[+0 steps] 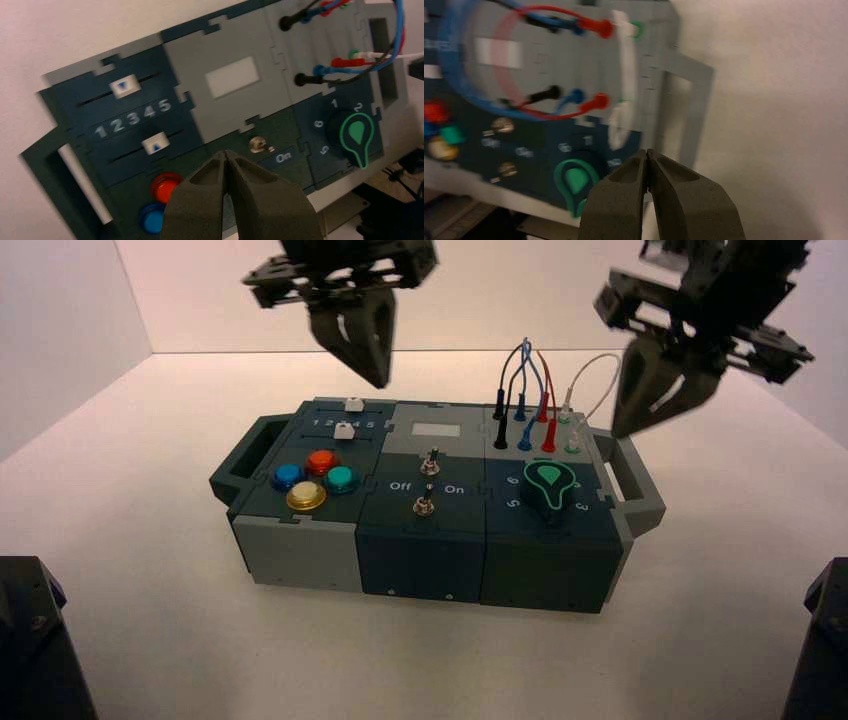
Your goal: Flip the top switch off with the left gripper.
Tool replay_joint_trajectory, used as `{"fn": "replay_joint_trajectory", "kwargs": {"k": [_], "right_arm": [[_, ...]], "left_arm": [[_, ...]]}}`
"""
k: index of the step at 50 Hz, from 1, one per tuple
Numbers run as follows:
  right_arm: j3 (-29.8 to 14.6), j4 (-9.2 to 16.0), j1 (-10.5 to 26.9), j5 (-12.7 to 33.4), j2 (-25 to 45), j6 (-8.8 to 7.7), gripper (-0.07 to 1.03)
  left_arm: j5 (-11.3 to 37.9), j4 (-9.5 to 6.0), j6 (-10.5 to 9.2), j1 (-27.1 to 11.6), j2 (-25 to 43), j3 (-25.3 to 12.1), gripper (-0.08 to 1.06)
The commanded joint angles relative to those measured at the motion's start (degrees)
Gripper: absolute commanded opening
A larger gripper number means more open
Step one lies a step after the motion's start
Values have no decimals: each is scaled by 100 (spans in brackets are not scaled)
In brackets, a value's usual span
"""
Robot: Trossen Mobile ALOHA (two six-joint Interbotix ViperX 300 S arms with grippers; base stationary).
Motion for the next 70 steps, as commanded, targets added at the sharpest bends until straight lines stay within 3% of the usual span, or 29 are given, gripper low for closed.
{"fn": "replay_joint_trajectory", "kwargs": {"k": [1, 12, 36, 46, 58, 70], "right_arm": [[-88, -70, -53, -26, 185, 35, -2], [-167, -114, -62, -167, 598, 35, -2], [-334, -193, -53, -483, 1477, 35, -2], [-360, -220, -62, -554, 1670, 35, -2], [-404, -255, -62, -589, 1758, 18, -2], [-475, -264, -53, -589, 1784, 9, -2]], "left_arm": [[-18, -9, -97, -158, 35, -246, -3], [-9, 0, -237, -369, 176, -396, -3], [-70, -9, -967, -870, 554, -483, -3], [-114, 0, -1169, -1055, 633, -510, -3], [-220, -9, -1283, -1125, 835, -519, -3], [-334, 18, -1274, -1125, 1143, -580, -3]]}}
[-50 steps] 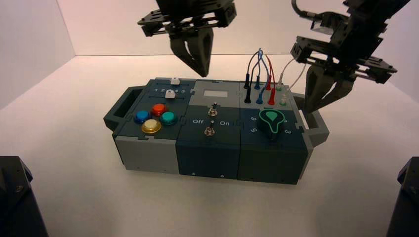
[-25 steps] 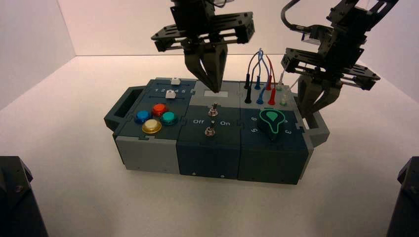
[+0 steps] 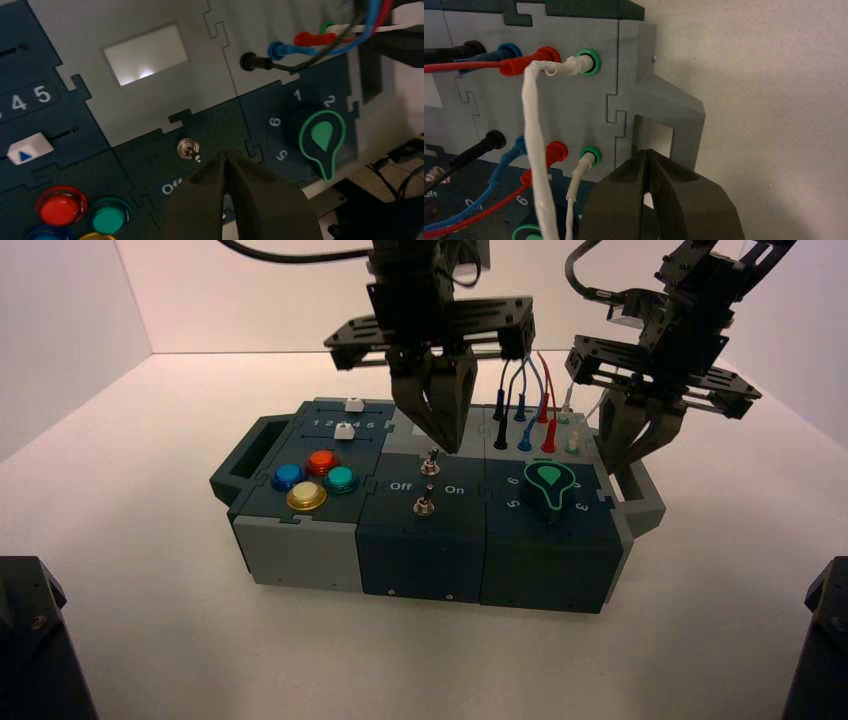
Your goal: Flip the top switch off with the left gripper.
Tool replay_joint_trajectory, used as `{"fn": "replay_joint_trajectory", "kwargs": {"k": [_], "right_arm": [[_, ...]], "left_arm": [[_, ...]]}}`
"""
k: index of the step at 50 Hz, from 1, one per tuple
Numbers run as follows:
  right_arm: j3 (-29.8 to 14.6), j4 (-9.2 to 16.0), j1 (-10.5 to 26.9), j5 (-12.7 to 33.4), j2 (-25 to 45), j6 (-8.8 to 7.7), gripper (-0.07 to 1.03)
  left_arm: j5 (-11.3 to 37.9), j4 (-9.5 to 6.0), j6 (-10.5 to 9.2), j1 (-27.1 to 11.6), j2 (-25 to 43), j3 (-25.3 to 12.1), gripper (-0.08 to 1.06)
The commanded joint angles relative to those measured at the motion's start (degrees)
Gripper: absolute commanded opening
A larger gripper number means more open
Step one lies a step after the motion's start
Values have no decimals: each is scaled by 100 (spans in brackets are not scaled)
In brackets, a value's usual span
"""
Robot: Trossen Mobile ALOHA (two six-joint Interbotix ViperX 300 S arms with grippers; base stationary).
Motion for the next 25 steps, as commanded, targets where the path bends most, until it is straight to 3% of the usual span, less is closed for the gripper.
{"fn": "replay_joint_trajectory", "kwargs": {"k": [1, 25], "right_arm": [[-35, -88, -9, -79, 114, -53, -2], [-132, -97, -9, -97, 316, -70, -2]], "left_arm": [[-88, 18, -26, -26, 79, -185, -3], [-123, 149, 26, 193, 202, -237, -3]]}}
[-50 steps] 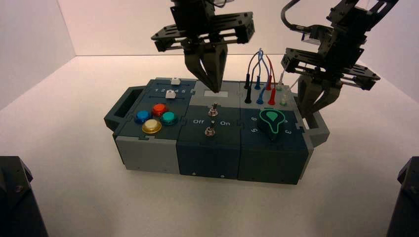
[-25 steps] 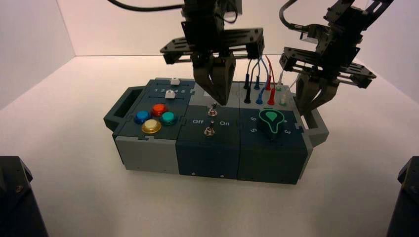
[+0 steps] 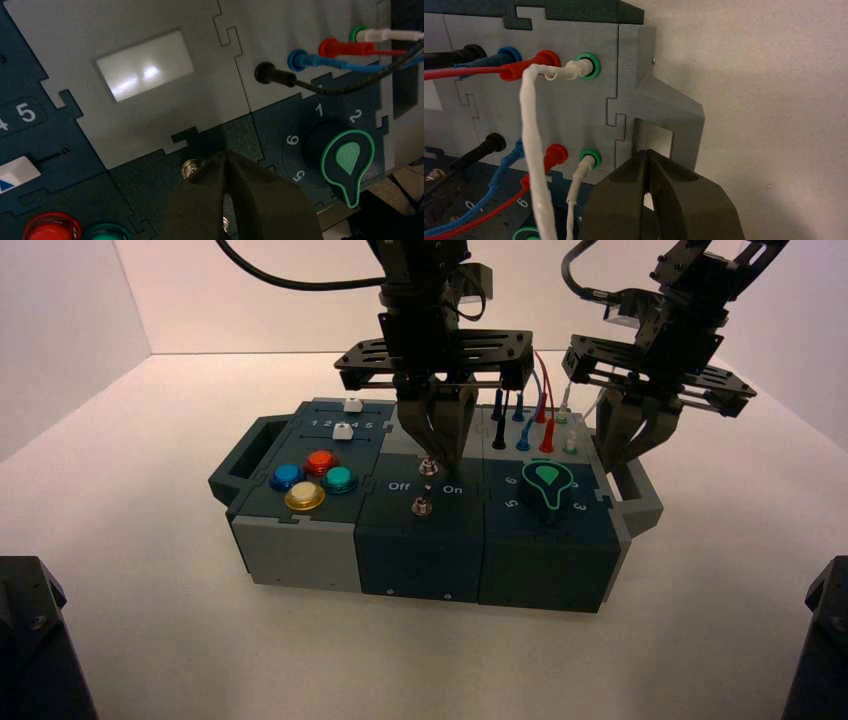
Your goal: Flip the top switch off with the left gripper.
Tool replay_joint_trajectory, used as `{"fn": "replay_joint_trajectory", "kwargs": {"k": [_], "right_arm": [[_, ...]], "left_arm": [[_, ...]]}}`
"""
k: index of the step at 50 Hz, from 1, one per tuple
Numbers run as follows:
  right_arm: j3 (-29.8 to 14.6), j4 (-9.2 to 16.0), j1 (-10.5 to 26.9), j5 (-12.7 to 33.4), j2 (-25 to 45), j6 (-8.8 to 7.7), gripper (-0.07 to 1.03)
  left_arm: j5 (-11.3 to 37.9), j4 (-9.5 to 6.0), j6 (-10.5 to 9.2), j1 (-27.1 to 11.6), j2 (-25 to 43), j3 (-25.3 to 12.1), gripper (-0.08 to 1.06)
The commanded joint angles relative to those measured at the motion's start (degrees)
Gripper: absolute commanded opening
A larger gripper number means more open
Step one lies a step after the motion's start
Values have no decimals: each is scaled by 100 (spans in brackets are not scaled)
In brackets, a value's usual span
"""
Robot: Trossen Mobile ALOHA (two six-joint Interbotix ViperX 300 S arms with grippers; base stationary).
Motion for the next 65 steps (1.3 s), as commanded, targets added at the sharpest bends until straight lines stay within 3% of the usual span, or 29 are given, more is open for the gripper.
{"fn": "replay_joint_trajectory", "kwargs": {"k": [1, 37, 51, 65], "right_arm": [[-35, -88, -9, -105, 202, -70, -2], [-88, -88, -9, -105, 343, -70, -2], [-79, -88, -9, -105, 360, -70, -2], [-35, -53, 44, -123, 316, -70, -2]], "left_arm": [[-18, 53, 18, 132, -176, -97, -3], [-44, 70, 44, 413, -510, 299, -3], [9, 88, 229, 404, -967, 264, -3], [132, 255, 334, 413, -1415, 325, -3]]}}
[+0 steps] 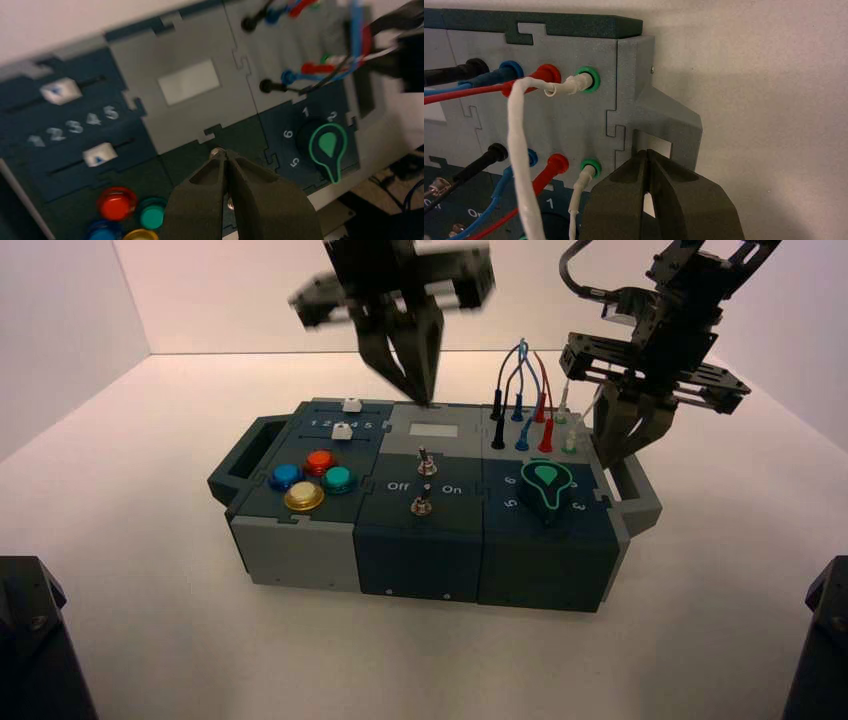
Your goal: Flip the top switch off with the left gripper.
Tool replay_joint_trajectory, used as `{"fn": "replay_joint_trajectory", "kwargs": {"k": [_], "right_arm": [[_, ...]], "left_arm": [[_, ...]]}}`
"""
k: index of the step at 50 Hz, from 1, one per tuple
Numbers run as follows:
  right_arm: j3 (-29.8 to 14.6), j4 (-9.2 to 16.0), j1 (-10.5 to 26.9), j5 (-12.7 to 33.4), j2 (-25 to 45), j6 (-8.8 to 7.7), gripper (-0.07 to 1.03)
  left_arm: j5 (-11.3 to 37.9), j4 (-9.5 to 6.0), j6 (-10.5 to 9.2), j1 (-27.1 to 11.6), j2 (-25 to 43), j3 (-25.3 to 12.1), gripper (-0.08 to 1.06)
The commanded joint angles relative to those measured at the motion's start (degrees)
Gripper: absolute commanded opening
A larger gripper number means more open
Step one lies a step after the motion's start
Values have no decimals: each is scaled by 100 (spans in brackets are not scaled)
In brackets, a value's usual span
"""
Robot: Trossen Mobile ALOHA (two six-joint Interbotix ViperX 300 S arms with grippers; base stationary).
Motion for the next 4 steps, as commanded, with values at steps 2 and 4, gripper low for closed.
{"fn": "replay_joint_trajectory", "kwargs": {"k": [2, 4], "right_arm": [[62, -53, 70, -123, 193, -70, -2], [62, -53, 70, -123, 185, -70, -2]], "left_arm": [[88, 44, 79, -9, -114, -44, -3], [88, 44, 105, -9, -105, -35, -3]]}}
